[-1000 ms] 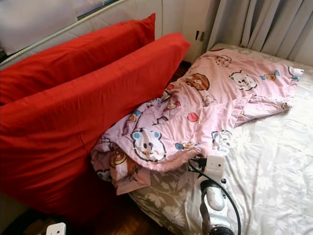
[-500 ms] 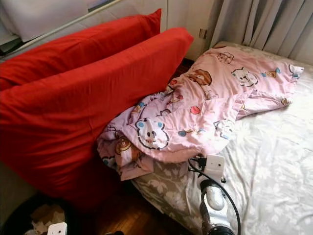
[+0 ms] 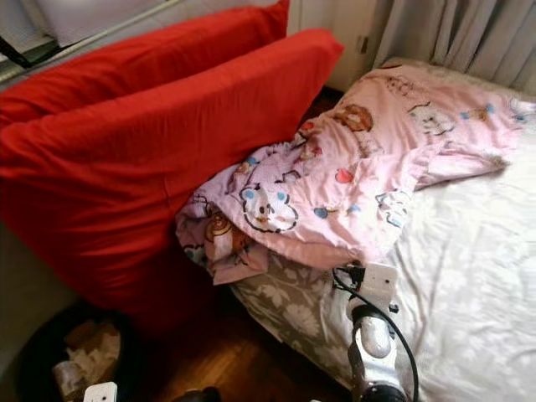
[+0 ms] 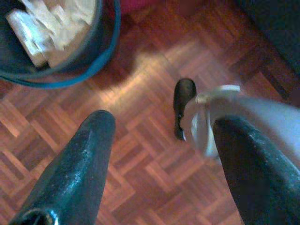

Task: Clean up the room

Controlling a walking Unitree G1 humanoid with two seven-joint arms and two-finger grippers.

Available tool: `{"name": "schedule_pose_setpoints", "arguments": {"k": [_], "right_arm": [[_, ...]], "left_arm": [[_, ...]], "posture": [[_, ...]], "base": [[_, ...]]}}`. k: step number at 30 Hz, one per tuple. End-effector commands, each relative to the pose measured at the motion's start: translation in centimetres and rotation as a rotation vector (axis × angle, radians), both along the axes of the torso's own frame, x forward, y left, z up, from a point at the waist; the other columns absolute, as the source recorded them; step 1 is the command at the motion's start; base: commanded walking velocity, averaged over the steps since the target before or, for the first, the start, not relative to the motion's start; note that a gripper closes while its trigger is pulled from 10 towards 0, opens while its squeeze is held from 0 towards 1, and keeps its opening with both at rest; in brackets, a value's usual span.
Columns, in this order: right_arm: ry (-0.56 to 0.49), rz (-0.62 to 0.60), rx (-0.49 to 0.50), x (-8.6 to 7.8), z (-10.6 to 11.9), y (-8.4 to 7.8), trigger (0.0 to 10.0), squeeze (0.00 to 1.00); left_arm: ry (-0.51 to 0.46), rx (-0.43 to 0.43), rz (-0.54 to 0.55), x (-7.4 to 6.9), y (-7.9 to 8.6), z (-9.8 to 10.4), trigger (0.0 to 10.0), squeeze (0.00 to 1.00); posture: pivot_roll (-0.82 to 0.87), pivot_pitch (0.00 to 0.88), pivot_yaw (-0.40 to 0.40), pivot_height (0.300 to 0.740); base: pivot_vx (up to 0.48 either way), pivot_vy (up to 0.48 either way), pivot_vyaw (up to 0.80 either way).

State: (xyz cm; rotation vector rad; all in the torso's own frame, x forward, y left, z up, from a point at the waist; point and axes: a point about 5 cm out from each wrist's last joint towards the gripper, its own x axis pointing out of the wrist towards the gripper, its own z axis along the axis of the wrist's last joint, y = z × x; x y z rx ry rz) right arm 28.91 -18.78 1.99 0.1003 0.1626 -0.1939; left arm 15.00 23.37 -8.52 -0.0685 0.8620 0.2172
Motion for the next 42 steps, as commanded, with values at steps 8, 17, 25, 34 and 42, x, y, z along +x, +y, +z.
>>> {"name": "schedule_pose_setpoints", "arguments": {"k": [8,17,25,34,42], "right_arm": [[-0.022,-0.034,0.012,-0.24,0.05,-0.37,10.0,0.00],[-0.030,-0.049,0.007,-0.25,0.14,-0.57,10.0,0.00],[-0.042,-0.056,0.005,-0.27,0.25,-0.67,10.0,0.00],[-0.047,-0.059,0.003,-0.28,0.30,-0.69,10.0,0.00],[-0.055,-0.065,-0.002,-0.28,0.41,-0.84,10.0,0.00]], "left_arm": [[0.046,-0.002,-0.004,-1.23,0.08,-0.49,10.0,0.00],[0.047,-0.002,-0.007,-1.21,0.10,-0.48,10.0,0.00],[0.048,-0.004,-0.008,-1.21,0.10,-0.49,10.0,0.00],[0.051,0.003,-0.009,-1.22,0.13,-0.49,10.0,0.00],[0.056,0.000,-0.014,-1.23,0.11,-0.51,10.0,0.00]], "posture": [[-0.01,0.150,0.020,0.740],[-0.01,0.150,0.021,0.740],[-0.01,0.151,0.021,0.740],[-0.01,0.152,0.020,0.740],[-0.02,0.153,0.019,0.740]], "base": [[-0.262,0.000,0.00],[-0.260,0.000,0.00],[-0.262,0.000,0.00],[-0.141,0.000,0.00],[0.000,0.000,0.00]]}}
